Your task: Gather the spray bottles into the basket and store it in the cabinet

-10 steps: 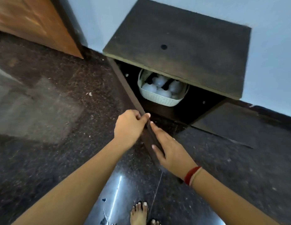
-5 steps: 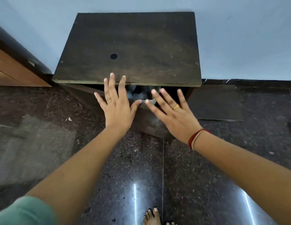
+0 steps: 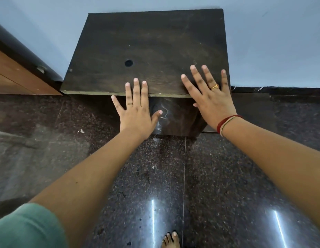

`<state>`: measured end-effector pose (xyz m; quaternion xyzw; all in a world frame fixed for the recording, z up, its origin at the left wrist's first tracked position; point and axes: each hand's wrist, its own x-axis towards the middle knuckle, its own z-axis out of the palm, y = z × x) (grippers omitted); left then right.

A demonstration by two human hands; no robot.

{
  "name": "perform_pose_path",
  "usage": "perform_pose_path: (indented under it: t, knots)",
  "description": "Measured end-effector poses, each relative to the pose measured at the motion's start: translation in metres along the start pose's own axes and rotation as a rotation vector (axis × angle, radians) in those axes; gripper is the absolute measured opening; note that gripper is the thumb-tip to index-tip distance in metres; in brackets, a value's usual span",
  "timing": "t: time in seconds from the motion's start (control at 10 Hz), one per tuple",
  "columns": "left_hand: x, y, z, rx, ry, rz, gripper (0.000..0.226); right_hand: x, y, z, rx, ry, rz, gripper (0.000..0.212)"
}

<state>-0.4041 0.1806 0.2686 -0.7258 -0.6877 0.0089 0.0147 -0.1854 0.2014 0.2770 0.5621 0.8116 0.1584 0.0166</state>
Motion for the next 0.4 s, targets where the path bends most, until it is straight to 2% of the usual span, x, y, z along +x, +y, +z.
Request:
perform_pose_path:
  t: [0.2, 0.3, 0.4]
  knots:
    - [0.003, 0.0, -0.016, 0.028, -0.134, 0.007, 0.093, 0.002, 0.004, -0.007, 0.086, -0.103, -0.027, 0.085]
    - [0.006, -0.006, -0.037, 0.069, -0.214, 0.068, 0.092, 0.005, 0.006, -0.018, 0.167, -0.158, -0.034, 0.085]
    - [0.004, -0.011, -0.067, 0.133, -0.108, 0.085, 0.09, 0.003, 0.011, -0.034, 0.158, -0.227, -0.029, 0.09]
